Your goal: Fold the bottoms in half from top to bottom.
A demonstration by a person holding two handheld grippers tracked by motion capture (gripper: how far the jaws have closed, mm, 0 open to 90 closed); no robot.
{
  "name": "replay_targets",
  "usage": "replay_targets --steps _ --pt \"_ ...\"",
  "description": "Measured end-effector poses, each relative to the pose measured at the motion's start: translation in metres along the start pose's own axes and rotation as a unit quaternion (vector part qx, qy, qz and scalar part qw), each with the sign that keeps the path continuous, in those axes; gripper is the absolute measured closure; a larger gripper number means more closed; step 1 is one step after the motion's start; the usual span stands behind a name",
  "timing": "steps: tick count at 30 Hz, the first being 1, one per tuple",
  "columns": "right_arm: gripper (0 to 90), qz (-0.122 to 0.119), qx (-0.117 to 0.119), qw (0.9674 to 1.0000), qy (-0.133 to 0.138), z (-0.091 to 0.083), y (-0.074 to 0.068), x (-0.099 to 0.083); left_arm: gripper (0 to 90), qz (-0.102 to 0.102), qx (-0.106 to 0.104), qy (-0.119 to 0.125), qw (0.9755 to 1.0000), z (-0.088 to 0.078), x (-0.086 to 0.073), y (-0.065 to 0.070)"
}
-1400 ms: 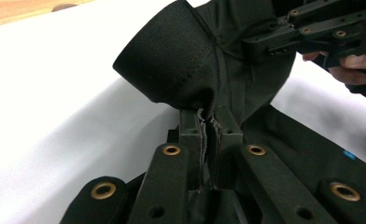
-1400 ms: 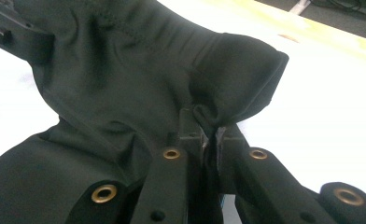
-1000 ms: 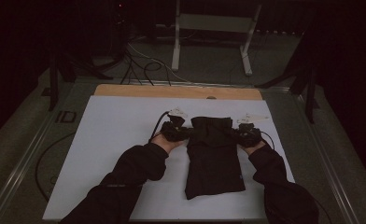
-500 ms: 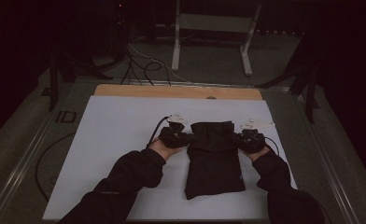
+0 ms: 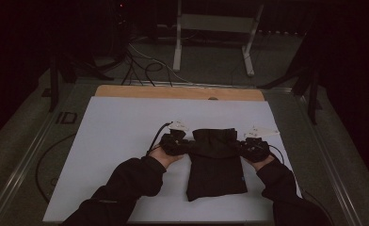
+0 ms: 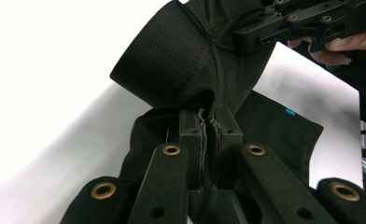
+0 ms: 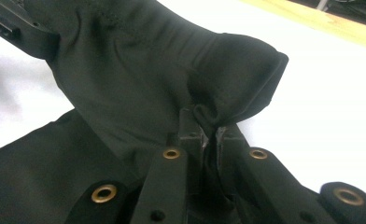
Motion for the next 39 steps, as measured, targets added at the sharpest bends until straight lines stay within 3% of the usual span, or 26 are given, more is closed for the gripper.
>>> replay_targets --steps 21,26,31,39 --pt "85.1 -0.004 0.016 0.9996 -0.021 -0.007 -0.011 -0.020 86.2 0.004 -0.009 -0.020 0.9997 0.002 -0.018 0.019" --pt "85.0 0.005 0.020 0.9995 -0.025 -0.007 -0.013 -0.029 86.2 0.007 -0.013 -0.033 0.9994 0.005 -0.029 0.026" --pt "85.1 0.008 0.025 0.9993 -0.026 -0.007 -0.017 -0.034 86.2 0.012 -0.004 -0.038 0.9992 0.006 -0.034 0.023" --pt "85.0 0.014 0.031 0.9989 -0.034 -0.005 -0.022 -0.043 86.1 0.004 -0.002 -0.056 0.9984 0.008 -0.044 0.016"
Point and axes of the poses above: each handheld gripper's, and its own axes: z roughly forward along the jaws, x roughly out of its top, y roughly to its right, the point moved 7 cm from there along z, roughly forward along the jaws, and after that the axes turned 1 degree about x, right-handed, at the moved point
